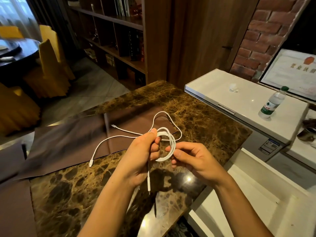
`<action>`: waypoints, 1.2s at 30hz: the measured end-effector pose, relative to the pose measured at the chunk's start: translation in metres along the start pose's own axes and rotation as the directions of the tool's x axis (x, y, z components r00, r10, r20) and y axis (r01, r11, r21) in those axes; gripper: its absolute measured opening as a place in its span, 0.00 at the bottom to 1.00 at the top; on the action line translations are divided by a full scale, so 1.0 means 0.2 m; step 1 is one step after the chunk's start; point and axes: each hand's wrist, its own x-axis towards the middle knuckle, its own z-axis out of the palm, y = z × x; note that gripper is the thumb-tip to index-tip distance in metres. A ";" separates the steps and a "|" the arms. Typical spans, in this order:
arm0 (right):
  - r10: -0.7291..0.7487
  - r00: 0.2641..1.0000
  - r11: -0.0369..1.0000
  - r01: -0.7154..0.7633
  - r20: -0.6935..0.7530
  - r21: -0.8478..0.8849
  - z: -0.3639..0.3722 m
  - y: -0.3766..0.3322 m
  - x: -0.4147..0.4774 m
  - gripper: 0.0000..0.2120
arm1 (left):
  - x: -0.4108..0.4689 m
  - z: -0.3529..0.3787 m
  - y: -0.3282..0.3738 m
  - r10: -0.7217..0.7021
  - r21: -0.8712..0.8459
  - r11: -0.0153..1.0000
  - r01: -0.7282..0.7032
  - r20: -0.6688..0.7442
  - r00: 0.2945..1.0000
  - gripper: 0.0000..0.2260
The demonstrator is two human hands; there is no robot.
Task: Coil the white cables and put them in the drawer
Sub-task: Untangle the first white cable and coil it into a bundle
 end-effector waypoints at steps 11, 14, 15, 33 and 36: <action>0.040 0.999 0.989 -0.044 -0.030 -0.141 -0.12 0.06 -0.10 0.12 | -0.03 -0.11 0.04 -0.029 -0.309 0.950 0.034 0.019 0.999 0.16; 0.034 0.977 0.976 -0.077 -0.212 -0.201 -0.21 0.08 -0.13 0.11 | -0.05 -0.18 0.19 0.103 -0.358 0.925 -0.126 -0.082 0.991 0.17; 0.019 0.967 0.970 -0.080 -0.256 -0.231 -0.22 0.08 -0.14 0.11 | -0.06 -0.19 0.23 0.125 -0.283 0.946 -0.156 -0.124 0.984 0.18; -0.110 0.993 0.969 0.097 -0.044 -0.227 0.11 -0.11 0.02 0.11 | -0.04 -0.09 0.10 -0.040 -0.196 0.979 0.050 0.052 0.998 0.16; -0.065 0.997 0.984 0.059 -0.031 -0.168 0.09 -0.10 -0.01 0.10 | -0.06 -0.11 0.09 -0.086 -0.267 0.958 0.108 0.095 0.992 0.17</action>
